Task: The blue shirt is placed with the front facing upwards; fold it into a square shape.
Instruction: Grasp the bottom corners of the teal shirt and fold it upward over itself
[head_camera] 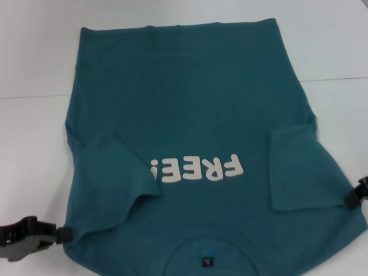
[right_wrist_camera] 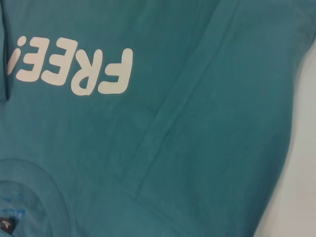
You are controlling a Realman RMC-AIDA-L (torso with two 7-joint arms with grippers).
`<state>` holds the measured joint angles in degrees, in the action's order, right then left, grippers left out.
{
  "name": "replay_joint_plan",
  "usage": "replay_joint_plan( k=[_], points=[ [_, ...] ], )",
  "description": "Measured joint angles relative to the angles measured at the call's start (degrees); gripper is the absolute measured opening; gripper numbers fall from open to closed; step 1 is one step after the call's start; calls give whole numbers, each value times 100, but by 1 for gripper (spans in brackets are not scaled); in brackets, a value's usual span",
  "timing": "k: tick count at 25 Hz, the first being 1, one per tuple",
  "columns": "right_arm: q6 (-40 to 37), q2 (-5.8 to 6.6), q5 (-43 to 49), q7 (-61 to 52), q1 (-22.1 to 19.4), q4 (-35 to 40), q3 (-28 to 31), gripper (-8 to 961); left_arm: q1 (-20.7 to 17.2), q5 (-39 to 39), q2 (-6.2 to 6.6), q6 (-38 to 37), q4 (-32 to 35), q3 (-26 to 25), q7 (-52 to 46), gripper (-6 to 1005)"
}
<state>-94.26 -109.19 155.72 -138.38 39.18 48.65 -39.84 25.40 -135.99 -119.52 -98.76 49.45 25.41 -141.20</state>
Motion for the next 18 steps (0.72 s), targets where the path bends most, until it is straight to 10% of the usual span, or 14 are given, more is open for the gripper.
replay_joint_plan(
  k=[18],
  points=[
    [-993,-130,549,233,-167,283,-54,34,-340,-691,-70,-1262,647,59,16,16]
  ],
)
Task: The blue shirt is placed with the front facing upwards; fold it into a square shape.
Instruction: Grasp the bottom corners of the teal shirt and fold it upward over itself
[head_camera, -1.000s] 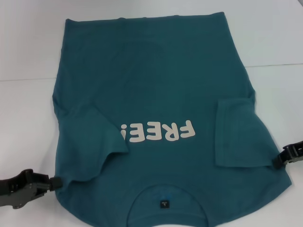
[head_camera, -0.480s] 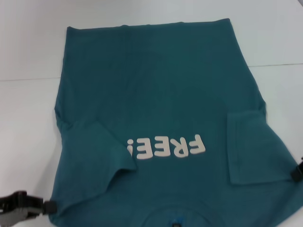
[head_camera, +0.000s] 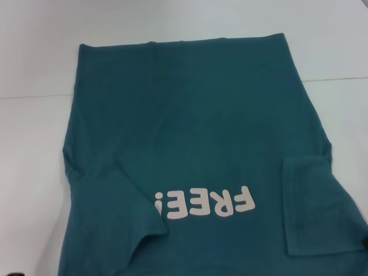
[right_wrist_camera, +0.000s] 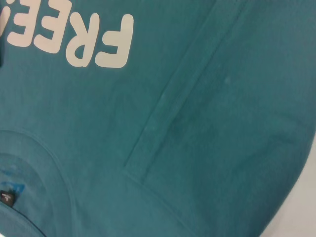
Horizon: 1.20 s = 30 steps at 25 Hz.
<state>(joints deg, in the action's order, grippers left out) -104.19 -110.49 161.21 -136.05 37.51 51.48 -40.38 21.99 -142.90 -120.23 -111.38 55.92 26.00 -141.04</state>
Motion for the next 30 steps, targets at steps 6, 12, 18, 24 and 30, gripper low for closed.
replay_joint_plan(
  k=[6,12,18,24,30],
  points=[
    [-108,61,-473,214,-6,32,156,35,72,263,5,-313,-22,42,178,16],
    [-169,223,-1403,216,-7,-20,470,35,678,604,202,-95,-509,-14,8,16],
    [323,222,-1546,10,-6,-181,903,36,1524,616,432,964,-1356,-6,-222,16],
    [843,264,-1820,-283,-47,-202,1382,37,2034,636,547,2056,-1597,-3,-359,15],
    [1455,203,-2016,-530,44,-217,1380,37,2363,637,586,2802,-1666,129,-407,15]
  ],
)
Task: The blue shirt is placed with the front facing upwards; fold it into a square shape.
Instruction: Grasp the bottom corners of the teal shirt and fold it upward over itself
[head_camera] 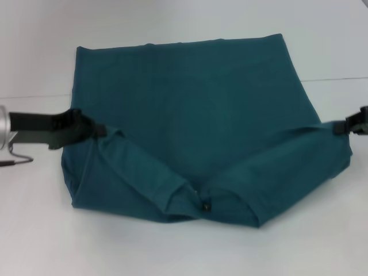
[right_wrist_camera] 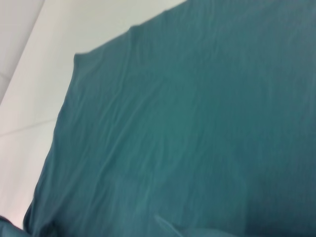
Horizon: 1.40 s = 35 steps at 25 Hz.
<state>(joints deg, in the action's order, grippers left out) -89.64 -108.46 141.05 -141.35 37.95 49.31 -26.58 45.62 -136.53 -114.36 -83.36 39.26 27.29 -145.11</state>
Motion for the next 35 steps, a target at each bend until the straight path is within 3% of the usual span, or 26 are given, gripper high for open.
replay_joint_plan(
  k=[8,13,23,35],
  points=[
    [898,-106,35,-146,167,-9,-133,38,418,-13,67,934,-267,206,-23,15],
    [1530,-129,45,-265,214,-25,-588,39,606,-67,141,1611,-502,341,-25,15],
    [2601,-136,142,-343,466,-314,-1373,40,726,-82,140,2422,-529,598,0,15],
    [3435,-162,1059,-327,1123,-1015,-1495,42,844,-91,81,2956,-560,951,96,16]
  ],
)
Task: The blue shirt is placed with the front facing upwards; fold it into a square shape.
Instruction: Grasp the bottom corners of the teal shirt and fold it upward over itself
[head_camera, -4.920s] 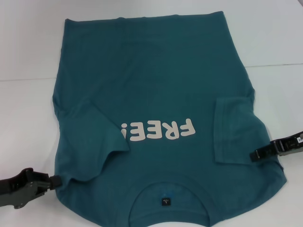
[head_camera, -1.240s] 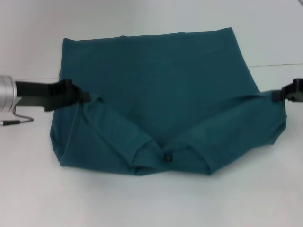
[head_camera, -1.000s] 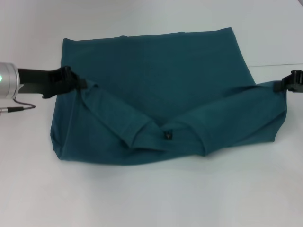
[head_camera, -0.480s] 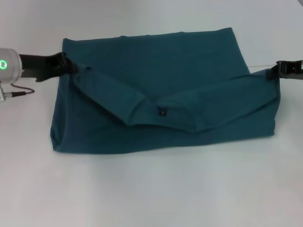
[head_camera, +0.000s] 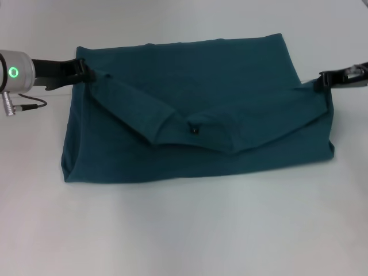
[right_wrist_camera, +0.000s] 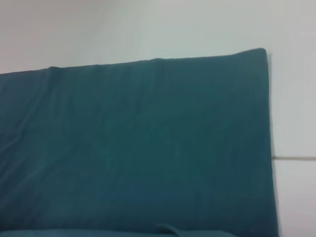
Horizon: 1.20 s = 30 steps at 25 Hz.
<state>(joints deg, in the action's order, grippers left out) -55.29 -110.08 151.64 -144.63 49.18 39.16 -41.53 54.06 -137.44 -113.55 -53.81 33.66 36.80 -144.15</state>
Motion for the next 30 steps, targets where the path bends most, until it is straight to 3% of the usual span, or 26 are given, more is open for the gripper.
replay_joint_plan(
  k=[12,30],
  points=[
    [806,-172,444,-33,561,-328,-437,43,40,-1,-52,299,-21,74,-117,25],
    [960,-119,569,-151,622,-480,-439,45,100,17,-83,318,1,74,-86,67]
  ],
)
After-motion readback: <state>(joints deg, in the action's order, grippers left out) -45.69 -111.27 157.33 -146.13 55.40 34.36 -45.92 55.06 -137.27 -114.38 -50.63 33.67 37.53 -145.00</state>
